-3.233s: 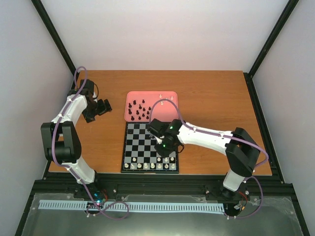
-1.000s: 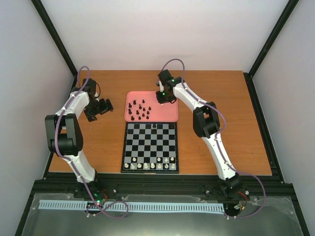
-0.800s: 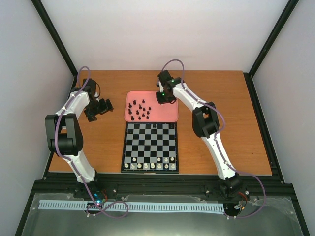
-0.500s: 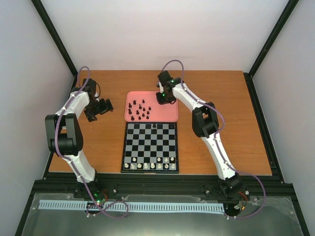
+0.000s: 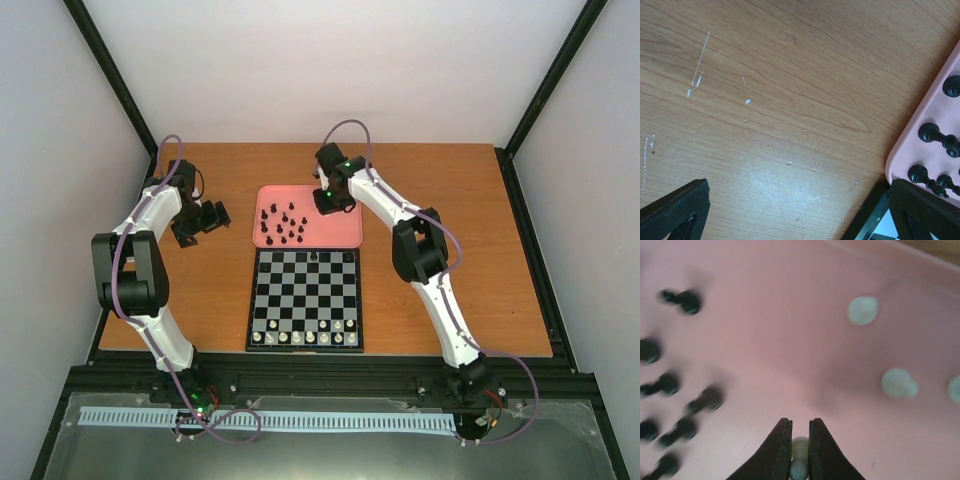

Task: Set up the chess pieces on the board
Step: Pick up the chess piece from the storage box, then place the chess piece on the chessboard.

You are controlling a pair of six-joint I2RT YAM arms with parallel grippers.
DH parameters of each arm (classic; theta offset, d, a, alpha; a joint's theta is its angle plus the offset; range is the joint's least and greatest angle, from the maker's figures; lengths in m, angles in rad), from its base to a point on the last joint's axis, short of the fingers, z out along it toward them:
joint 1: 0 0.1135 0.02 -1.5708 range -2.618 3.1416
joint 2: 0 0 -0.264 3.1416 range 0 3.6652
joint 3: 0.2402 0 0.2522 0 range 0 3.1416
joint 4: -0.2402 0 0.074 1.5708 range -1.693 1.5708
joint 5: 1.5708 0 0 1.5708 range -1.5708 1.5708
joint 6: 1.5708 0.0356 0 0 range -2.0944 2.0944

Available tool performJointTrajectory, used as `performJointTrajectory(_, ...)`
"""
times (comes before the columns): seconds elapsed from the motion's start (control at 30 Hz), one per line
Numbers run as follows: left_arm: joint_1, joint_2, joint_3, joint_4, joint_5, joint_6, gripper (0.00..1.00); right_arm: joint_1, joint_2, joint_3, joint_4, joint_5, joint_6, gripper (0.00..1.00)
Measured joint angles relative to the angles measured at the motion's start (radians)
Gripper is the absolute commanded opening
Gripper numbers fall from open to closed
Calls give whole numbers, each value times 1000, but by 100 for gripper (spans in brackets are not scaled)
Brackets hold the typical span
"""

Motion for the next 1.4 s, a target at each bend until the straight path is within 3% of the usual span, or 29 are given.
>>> performJointTrajectory(0.13,0,0,0,0,0,0,100,53,-157,-137,-3,-3,-2,10)
performJointTrajectory(0.4,0,-27,0,2,0,0,100,234,-611,-630,68,-24,25,10)
performJointTrajectory(0.53,0,-42,-1,2,0,0,100,302,-726,-834,116,-29,46,11)
performJointTrajectory(0.73,0,-58,-9,4,0,0,100,425,-771,-1020,175,-4,62,11)
performJointTrajectory(0.93,0,-85,-26,7,-2,0,100,516,-787,-1072,236,-1,76,11)
performJointTrajectory(1.4,-1,-116,-32,10,-8,0,100,562,-810,-1159,300,-6,110,11)
